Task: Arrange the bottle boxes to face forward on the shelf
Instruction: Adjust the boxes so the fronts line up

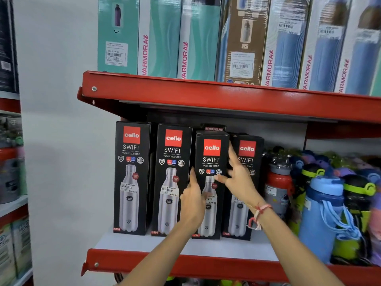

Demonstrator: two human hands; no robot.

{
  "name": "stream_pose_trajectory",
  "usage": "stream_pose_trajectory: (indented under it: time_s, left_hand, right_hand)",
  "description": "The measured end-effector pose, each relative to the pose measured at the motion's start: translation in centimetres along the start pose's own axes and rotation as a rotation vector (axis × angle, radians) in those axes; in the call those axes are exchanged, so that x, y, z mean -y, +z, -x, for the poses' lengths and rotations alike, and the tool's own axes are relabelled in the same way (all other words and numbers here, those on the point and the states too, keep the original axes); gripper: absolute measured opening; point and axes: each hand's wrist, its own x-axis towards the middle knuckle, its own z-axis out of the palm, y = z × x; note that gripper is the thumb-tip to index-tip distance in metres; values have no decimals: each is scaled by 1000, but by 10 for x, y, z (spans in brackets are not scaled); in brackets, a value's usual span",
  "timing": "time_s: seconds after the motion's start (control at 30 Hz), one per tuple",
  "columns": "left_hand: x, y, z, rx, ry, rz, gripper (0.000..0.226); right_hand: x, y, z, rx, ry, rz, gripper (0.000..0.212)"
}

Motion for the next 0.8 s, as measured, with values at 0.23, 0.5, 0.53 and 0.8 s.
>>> stream_pose_trajectory:
  time_s: [0.23, 0.5, 0.53, 0.8]
  left_hand:
    - [2, 5, -11, 16, -29, -131, 84]
    - [-4, -20, -9, 55, 109, -336, 68]
    - [-2, -30, -6, 25, 151, -246, 59]
    - [82, -122, 27, -402, 155, 31, 34]
  right_hand:
    - [3, 17, 6, -261, 73, 208, 93]
    - [21, 32, 21, -464, 23, 448, 61]
    - [27, 37, 25, -503, -11, 458, 58]
    - [64, 139, 61, 0, -68, -124, 36]
